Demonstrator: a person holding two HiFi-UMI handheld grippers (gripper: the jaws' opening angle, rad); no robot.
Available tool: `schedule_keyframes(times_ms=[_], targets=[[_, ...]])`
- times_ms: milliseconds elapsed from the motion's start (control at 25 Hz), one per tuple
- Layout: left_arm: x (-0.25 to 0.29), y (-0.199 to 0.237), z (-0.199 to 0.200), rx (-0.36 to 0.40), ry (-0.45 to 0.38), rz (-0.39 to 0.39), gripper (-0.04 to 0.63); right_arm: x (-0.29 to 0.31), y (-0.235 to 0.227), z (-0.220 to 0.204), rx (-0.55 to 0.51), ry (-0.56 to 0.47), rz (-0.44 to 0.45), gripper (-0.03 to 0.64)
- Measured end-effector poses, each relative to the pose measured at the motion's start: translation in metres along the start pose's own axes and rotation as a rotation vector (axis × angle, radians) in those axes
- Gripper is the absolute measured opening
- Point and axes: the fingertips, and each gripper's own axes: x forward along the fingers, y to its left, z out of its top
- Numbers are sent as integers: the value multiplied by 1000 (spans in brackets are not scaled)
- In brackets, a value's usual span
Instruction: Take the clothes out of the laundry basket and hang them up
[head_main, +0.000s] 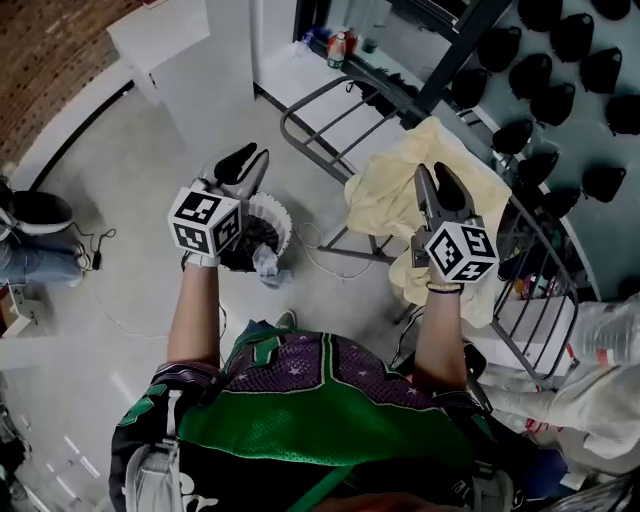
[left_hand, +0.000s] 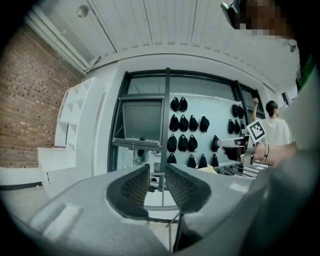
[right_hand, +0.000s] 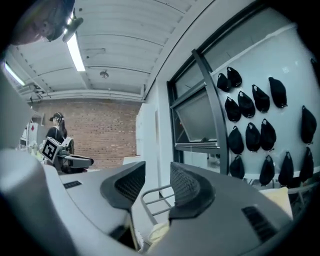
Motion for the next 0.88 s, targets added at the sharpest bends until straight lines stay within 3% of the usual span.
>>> schedule_keyframes(times_ms=[400,880], targets=[[-88,-58,9,7,-65,118,86,-57,64,-2,-1,-54,160,155],[-165,-106,16,36,-96,191,26,-110,115,-11,17,-82,217,153]])
